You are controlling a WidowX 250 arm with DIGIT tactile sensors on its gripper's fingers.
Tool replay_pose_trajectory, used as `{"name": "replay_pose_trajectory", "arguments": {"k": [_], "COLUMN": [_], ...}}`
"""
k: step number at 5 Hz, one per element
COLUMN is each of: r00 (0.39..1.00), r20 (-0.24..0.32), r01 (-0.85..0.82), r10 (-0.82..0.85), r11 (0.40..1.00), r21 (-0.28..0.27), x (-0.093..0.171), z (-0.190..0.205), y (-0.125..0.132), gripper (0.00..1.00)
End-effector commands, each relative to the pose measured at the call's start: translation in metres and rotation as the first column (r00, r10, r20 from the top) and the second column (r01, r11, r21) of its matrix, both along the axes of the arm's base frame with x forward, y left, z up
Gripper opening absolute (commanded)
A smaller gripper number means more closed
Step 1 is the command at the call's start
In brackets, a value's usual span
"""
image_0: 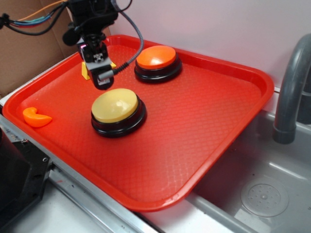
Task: Push the yellow button.
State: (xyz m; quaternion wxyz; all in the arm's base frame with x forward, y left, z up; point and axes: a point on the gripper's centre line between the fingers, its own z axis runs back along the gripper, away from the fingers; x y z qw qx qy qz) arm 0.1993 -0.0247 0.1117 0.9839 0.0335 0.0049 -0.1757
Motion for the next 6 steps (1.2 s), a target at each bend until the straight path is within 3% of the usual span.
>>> {"name": "replay_pose_trajectory", "arguments": {"k": [1, 3, 6], "r00": [0.999, 0.998, 0.997], "r20": [0.028, 0.014, 0.068], "r01": [0.037, 0.059, 0.030], "r10": [-0.036, -0.059, -0.027], "r11": [0.999, 0.998, 0.999], "r21": [-0.028, -0.036, -0.039], "x": [0.004, -0.003, -0.012], "z": [0.022, 0.033, 0.045], "y": [-0.003, -0.010, -0.005], "gripper": [1.00, 1.00, 1.00]}}
